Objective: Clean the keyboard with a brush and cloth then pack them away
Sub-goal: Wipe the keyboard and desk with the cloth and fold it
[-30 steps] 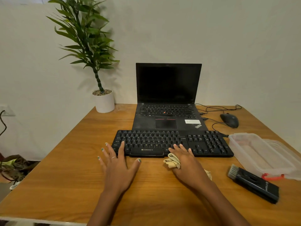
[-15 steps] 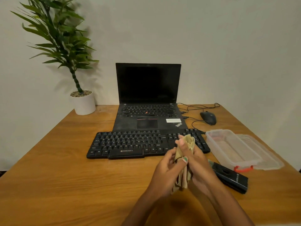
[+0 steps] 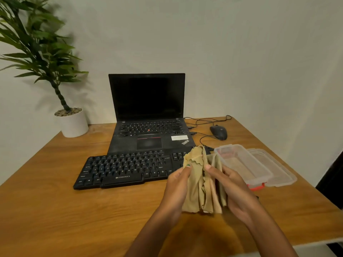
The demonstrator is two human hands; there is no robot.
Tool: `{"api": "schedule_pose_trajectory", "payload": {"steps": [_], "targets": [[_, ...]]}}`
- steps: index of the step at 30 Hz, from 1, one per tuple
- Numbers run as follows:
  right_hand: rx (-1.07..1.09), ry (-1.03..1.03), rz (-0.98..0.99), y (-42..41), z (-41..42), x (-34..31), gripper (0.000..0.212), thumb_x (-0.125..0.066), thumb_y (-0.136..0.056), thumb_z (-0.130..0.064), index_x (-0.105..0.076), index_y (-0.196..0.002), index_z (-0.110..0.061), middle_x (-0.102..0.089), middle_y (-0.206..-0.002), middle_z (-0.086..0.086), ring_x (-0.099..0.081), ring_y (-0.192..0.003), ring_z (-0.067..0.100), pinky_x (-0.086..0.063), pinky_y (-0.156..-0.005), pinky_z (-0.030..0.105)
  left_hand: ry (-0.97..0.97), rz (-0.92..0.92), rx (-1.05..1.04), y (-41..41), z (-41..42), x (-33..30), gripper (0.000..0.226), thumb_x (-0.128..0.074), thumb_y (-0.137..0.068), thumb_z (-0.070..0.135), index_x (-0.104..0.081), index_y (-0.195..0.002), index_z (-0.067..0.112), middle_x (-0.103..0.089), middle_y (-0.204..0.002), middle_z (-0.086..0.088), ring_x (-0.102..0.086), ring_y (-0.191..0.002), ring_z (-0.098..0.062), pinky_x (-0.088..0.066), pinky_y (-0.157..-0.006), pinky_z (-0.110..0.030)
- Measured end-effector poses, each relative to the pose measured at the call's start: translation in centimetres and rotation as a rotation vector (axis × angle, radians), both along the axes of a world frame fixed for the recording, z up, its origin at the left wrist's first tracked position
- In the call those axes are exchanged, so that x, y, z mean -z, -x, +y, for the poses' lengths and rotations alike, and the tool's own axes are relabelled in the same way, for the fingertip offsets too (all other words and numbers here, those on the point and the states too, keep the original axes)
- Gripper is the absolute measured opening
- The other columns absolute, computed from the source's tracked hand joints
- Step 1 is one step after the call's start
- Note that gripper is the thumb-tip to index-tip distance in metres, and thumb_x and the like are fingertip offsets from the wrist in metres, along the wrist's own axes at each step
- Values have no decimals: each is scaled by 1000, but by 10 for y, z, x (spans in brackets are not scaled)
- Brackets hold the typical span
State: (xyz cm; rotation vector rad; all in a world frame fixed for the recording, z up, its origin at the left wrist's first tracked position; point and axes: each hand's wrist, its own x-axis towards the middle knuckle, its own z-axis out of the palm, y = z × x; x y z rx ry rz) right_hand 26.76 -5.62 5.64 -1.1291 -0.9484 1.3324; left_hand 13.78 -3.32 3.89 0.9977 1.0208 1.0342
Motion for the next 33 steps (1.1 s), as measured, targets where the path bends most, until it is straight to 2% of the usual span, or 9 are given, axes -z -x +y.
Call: {"api": "schedule_pose_trajectory", "payload": {"steps": [4,7,11,15,19,21,24,27,33], "targets": [[42,14,-138,-9,-1,5,39,-71,-77,-30,-64,-111,-12,-74,-96,6,-70,-90,20,-55,-81,38,51,-66,-5,-8,8,-2,29,-46,-102,26,-70,-104,10,-75,-95,-11,-71,-93,-28,-53,-92,-48],[109,14,-189,-20,-1,4,23,-66,-85,-18,-67,-106,-9,-74,-91,5,-71,-87,19,-56,-76,33,214,-214,-37,-11,15,1,32,-47,-101,32,-69,-109,12,-74,-99,-13,-70,-96,-30,-53,-90,-48],[123,-14,-186,-30,-3,-8,17,-58,-91,-22,-69,-99,-12,-74,-89,7,-71,-82,20,-57,-66,29,374,-534,45,-16,20,8,55,-38,-98,51,-60,-127,10,-67,-117,-19,-62,-112,-37,-44,-100,-54],[89,-56,-269,-35,-6,-15,17,-58,-90,-26,-72,-96,-18,-74,-88,2,-69,-78,13,-53,-59,20,304,-672,161,-20,19,12,74,-42,-87,65,-54,-132,8,-62,-125,-22,-58,-118,-38,-38,-106,-55],[123,-116,-322,-39,-5,-19,15,-59,-89,-29,-73,-93,-25,-72,-89,-14,-64,-78,0,-48,-60,15,188,-556,207,-27,17,10,68,-72,-78,52,-55,-131,13,-64,-124,-17,-61,-116,-31,-46,-100,-48],[149,-144,-341,-40,-4,-21,16,-58,-90,-30,-73,-93,-23,-71,-86,-10,-64,-74,0,-48,-55,13,188,-491,183,-31,17,14,77,-86,-63,34,-56,-130,12,-66,-122,-14,-63,-114,-29,-49,-98,-46],[218,-127,-360,-42,0,-22,20,-55,-91,-33,-71,-91,-21,-69,-84,-4,-63,-68,5,-47,-50,17,169,-332,116,-31,20,16,57,-83,-73,11,-59,-124,8,-72,-111,-10,-67,-105,-26,-54,-91,-43],[262,-97,-328,-49,4,-21,18,-54,-93,-30,-69,-91,-20,-68,-80,-5,-63,-62,4,-45,-46,16,197,-192,123,-22,23,12,40,-75,-79,9,-59,-116,8,-74,-103,-8,-69,-101,-25,-55,-89,-42],[219,-35,-366,-63,8,-18,24,-63,-86,-31,-68,-103,-15,-71,-82,-1,-67,-74,13,-48,-50,20,89,-70,263,2,24,-8,60,-80,-64,9,-56,-119,6,-74,-104,-8,-70,-97,-21,-58,-82,-37]]}}
